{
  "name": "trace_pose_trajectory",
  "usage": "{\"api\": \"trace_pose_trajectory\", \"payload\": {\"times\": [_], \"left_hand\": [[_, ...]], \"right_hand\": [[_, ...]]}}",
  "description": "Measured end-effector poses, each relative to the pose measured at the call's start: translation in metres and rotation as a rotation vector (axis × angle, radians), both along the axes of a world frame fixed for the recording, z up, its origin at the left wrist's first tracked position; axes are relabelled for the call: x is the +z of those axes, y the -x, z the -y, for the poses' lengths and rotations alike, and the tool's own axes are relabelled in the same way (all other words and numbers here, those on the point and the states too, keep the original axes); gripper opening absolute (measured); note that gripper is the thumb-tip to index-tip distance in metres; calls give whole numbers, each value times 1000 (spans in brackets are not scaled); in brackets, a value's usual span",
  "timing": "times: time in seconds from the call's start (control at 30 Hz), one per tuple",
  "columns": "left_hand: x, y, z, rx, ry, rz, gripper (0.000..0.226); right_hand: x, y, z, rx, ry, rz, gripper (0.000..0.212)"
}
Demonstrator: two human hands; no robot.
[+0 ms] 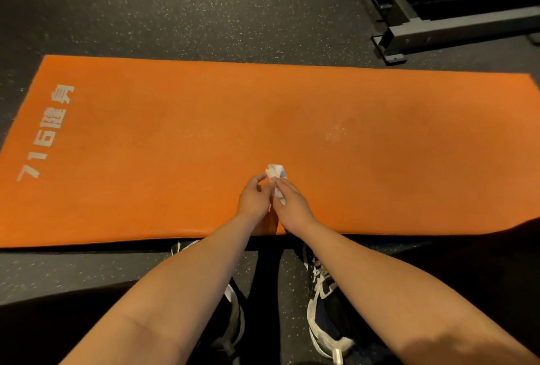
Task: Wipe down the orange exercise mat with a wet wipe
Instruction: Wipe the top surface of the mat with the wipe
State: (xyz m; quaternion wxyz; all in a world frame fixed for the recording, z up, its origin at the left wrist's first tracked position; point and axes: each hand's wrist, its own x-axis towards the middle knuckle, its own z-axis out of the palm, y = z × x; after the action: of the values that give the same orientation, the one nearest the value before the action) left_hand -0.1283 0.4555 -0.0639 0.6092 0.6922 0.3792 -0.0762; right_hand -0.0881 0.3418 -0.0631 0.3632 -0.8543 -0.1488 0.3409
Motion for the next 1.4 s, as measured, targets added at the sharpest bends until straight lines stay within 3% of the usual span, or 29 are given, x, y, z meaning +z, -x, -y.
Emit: {"api": "trace_pose_trajectory", "payload": {"times": [0.23, 0.37, 0.6, 0.77, 0.97, 1.07, 1.23, 1.4], "left_hand": [[3, -1, 1, 162, 68, -19, 25], [8, -2, 0, 199, 134, -41, 30], [7, -11, -4, 172, 158, 27, 47], [11, -13, -1, 204, 198, 8, 34], [9, -18, 0, 116, 171, 36, 40], [12, -19, 0, 66, 130, 44, 39], [9, -18, -2, 94, 24, 6, 39], [12, -16, 3, -18, -30, 30, 38]], "right_hand": [[1, -2, 13, -189, -41, -9, 45], [3, -5, 8, -173, 9, -98, 41], [6, -5, 2, -290, -126, -166, 33], [10, -13, 2, -398, -154, -99, 33], [15, -23, 3, -313, -157, -154, 58], [20, -29, 5, -285, -153, -199, 57], [19, -31, 4, -291, -67, -118, 54], [18, -27, 3, -155, -51, -102, 44]]}}
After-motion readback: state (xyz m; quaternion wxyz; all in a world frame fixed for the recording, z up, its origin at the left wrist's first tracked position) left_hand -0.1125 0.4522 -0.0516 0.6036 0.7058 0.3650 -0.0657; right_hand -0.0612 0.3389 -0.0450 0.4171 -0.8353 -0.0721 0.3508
